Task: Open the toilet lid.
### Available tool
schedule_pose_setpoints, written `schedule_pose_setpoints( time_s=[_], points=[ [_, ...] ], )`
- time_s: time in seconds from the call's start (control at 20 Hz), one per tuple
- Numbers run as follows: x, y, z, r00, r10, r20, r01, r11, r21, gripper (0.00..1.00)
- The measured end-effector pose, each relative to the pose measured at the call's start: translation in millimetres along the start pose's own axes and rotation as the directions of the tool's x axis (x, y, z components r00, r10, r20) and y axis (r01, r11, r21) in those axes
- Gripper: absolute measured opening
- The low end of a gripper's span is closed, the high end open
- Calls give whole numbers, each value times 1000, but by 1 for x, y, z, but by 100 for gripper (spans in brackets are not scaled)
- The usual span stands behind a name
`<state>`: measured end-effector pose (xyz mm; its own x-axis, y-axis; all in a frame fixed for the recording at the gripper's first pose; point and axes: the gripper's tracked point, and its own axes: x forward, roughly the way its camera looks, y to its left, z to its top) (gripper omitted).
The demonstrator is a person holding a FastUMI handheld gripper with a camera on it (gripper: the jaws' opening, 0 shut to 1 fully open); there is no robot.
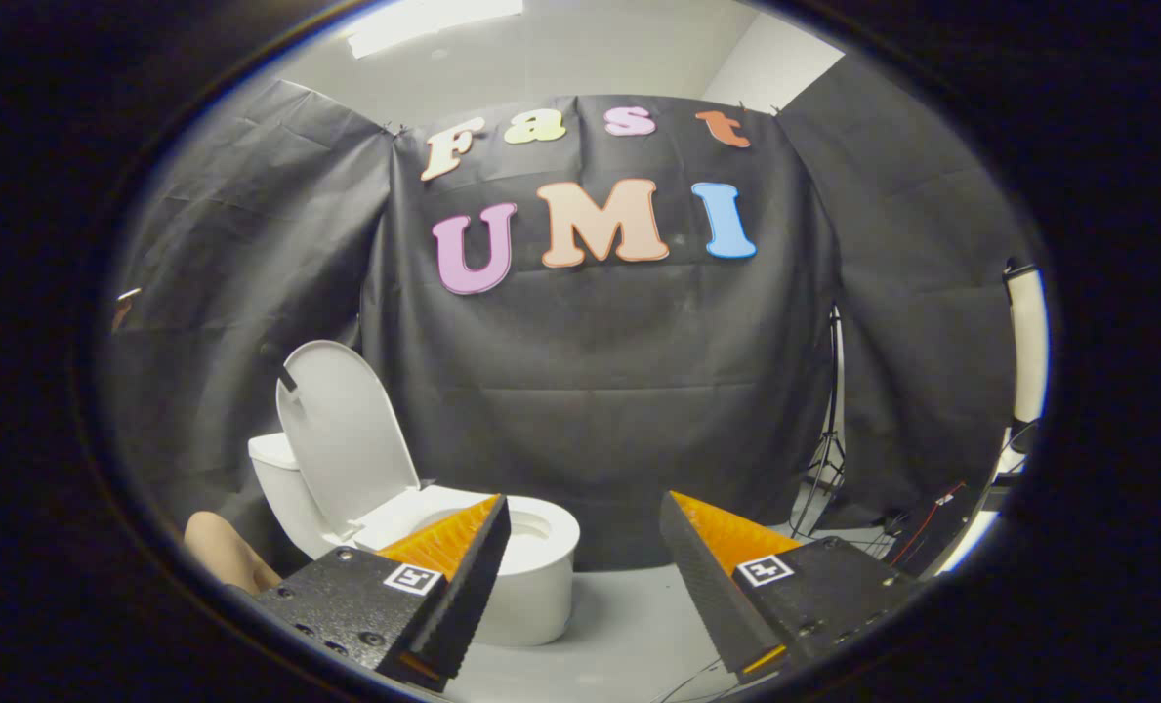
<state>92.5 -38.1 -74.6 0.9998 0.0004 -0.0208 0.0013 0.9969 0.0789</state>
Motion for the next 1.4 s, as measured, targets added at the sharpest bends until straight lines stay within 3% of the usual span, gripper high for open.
schedule_pose_setpoints(
  time_s=[0.6,0.85,1.2,1.4],
  points=[
    [-5,-23,-15,999,-30,-44,34,995,90,94],
    [6,-30,19,1000,-19,23,17,998,68,94],
    [45,-72,94,992,-20,121,26,998,-54,94],
    [68,-99,109,995,18,99,-7,994,-112,94]
  ],
)
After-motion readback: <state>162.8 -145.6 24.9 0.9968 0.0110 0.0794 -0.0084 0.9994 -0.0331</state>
